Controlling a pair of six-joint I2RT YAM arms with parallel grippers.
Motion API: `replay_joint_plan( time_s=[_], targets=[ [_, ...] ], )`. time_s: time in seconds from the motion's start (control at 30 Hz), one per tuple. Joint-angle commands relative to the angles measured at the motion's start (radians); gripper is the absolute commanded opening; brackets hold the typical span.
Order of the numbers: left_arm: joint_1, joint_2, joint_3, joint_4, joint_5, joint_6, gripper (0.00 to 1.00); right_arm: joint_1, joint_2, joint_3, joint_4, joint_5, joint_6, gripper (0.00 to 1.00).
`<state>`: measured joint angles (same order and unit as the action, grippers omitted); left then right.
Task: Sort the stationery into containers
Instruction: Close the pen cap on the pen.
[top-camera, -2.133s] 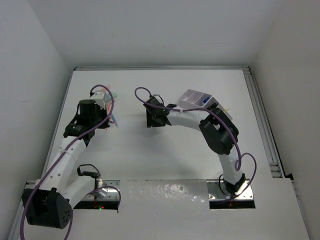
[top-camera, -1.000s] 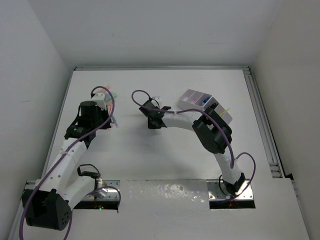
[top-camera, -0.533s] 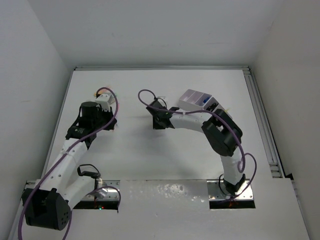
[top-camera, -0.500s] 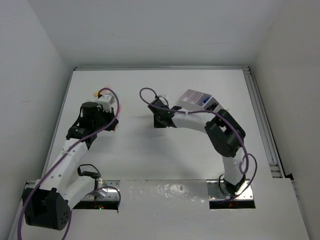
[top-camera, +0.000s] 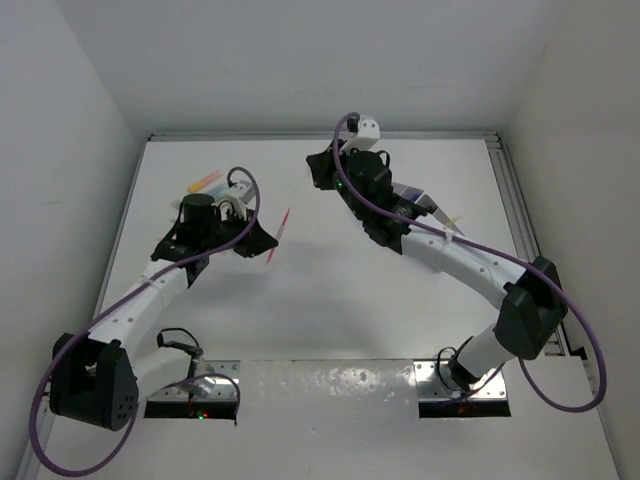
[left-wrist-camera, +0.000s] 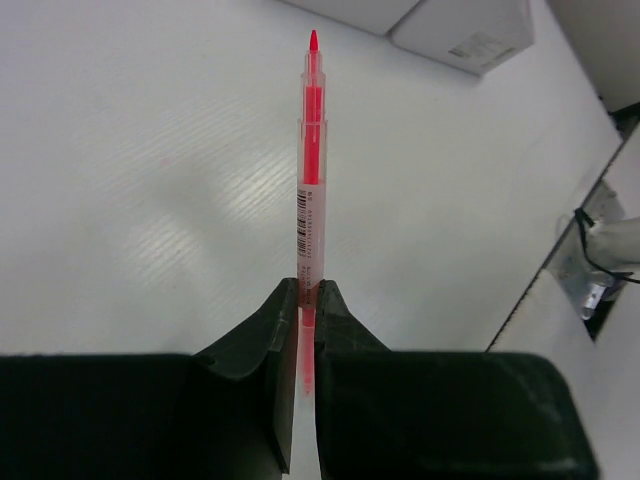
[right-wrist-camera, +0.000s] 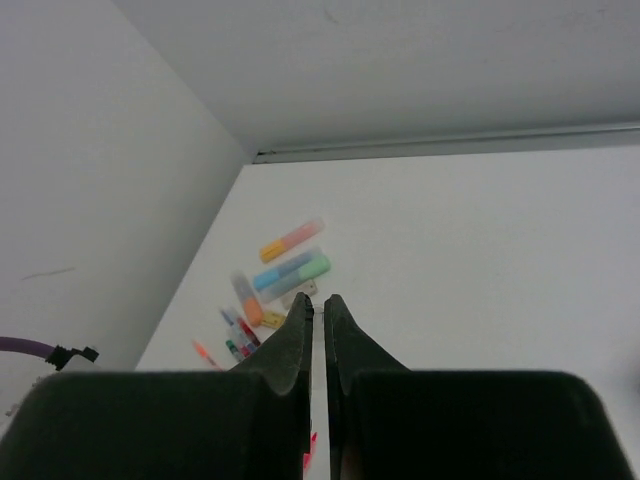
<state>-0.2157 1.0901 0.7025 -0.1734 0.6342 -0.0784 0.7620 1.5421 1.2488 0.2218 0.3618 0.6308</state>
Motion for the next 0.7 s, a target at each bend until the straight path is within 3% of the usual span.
replay_joint_plan(
  time_s=[0.0,0.17,0.67],
  targets=[
    [-0.005,0.011,0.054,0.136,0.116,-0.092,0.0,0.022,0.041,-0.028,0.143,0.005,-0.017,0.0],
    [-0.011,0.022,0.055,0.25,0.145,-0.187,0.0,0.028,0.046,-0.042,0.203,-0.029,0.033,0.0],
    [-0.014,0.03,0.048,0.327,0.125,-0.236,0.0,0.033,0.056,-0.083,0.248,-0.032,0.072,0.0]
  ],
)
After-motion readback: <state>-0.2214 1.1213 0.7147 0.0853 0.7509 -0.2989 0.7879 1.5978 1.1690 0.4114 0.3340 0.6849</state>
